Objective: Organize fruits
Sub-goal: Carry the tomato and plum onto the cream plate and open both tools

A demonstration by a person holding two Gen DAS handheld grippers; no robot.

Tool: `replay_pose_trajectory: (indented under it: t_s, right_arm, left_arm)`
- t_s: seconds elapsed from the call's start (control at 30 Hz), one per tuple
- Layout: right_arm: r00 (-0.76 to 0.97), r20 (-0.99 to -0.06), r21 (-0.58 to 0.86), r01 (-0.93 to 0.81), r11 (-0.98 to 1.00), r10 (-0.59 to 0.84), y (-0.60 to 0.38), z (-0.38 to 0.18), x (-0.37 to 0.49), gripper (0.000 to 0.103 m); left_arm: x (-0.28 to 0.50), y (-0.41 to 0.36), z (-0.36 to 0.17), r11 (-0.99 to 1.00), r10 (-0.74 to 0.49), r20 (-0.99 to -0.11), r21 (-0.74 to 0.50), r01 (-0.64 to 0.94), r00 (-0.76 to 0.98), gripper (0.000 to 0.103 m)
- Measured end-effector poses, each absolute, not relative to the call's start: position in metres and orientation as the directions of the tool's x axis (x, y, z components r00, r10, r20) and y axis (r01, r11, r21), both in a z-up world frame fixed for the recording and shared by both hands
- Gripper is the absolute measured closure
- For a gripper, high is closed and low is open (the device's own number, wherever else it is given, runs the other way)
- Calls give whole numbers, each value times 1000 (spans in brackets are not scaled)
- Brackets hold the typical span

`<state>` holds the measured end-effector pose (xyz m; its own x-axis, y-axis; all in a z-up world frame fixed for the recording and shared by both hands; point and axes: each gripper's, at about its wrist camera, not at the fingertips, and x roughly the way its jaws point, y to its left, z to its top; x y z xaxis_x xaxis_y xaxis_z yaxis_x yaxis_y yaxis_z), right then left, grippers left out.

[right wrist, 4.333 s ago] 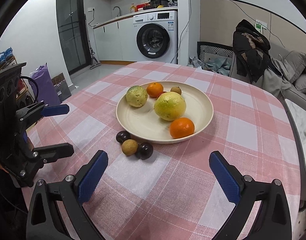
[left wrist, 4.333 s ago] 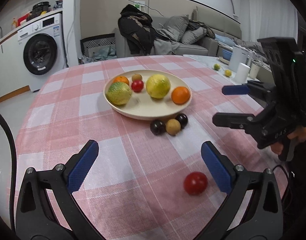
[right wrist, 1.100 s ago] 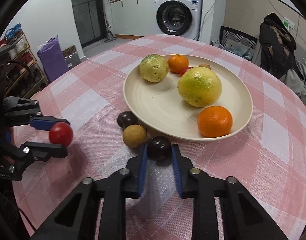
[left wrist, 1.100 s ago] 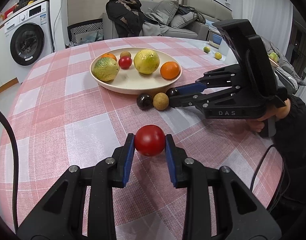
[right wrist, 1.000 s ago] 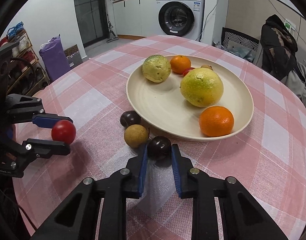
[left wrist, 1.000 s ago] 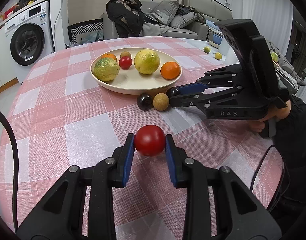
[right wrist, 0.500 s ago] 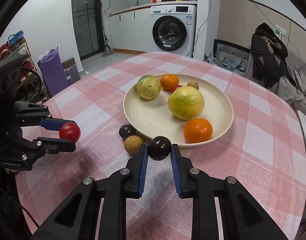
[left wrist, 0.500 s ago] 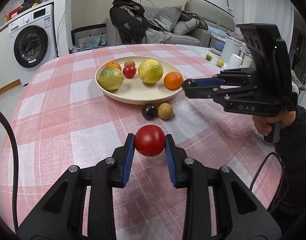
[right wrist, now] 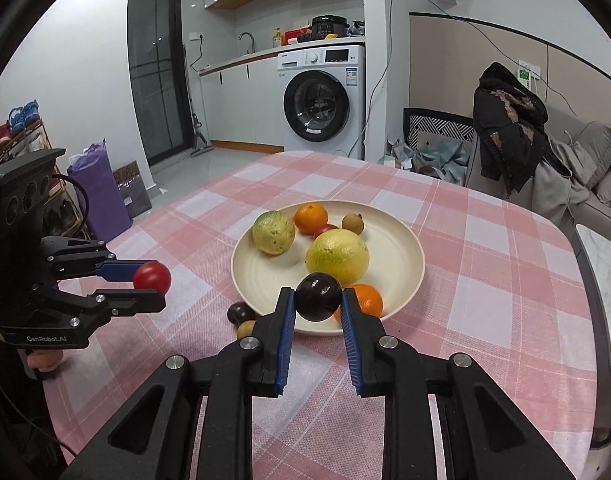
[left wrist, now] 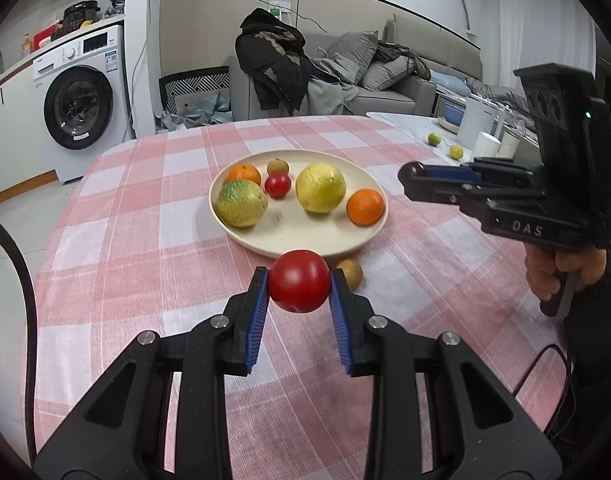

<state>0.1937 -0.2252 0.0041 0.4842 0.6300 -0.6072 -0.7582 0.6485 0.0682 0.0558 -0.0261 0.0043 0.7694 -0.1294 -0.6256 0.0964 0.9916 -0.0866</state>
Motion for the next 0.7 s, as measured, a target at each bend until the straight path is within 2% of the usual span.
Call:
replay_pose_trajectory:
  t_s: [0.37,0.7]
  right_arm:
    - [505,-592,68,-745,663,628,-223,11,201,79]
    - [523,-573,89,-725,683,631,-222,15,212,79]
  left_arm:
    - [84,-27,18,998,-69,-600,-49,50,797,76]
    - [112,-33,16,997,-79,-604,-55,58,793,76]
